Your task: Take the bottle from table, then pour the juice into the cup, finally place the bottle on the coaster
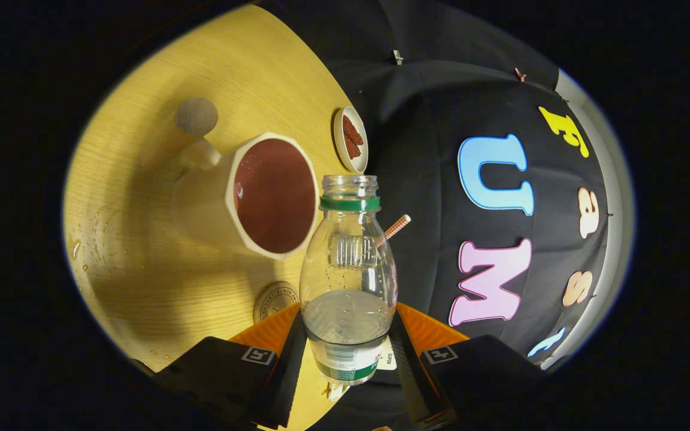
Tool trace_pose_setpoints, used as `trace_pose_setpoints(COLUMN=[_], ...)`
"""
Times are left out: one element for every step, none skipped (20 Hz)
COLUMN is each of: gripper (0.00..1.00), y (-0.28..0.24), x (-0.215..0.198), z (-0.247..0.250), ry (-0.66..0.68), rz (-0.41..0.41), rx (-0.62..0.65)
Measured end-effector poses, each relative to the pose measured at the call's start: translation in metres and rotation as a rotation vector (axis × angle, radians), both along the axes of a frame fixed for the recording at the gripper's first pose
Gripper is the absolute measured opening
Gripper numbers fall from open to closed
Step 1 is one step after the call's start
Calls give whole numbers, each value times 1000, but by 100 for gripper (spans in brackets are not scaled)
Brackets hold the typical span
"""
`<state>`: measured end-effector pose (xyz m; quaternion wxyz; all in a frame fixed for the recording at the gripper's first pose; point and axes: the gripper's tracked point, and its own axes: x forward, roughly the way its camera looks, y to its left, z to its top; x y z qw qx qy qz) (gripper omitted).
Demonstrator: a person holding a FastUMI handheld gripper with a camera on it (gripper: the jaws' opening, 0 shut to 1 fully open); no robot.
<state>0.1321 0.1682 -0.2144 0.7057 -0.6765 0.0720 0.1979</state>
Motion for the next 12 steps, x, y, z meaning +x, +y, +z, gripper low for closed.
trace_pose_setpoints(gripper=[74,74,74,74,74,74,74,74,74,74,74,74], y=[1,-1,-1,-3,-2,-2,-2,-2,-2,-2,-1,-1], x=[1,1,1,1,3,3,4,4,4,5,5,5], z=[-1,-3,-5,-5,-5,-5,-5,-5,-4,-3,-2,-1], ry=[-3,-3,0,0,-3,-5,-8,-10,-14,-18,-19,-23], rz=[7,12,13,16,23,30,38,43,48,54,62,69], rx=[-16,-29,-40,-50,-61,-73,-82,-89,-96,-106,-114,-123])
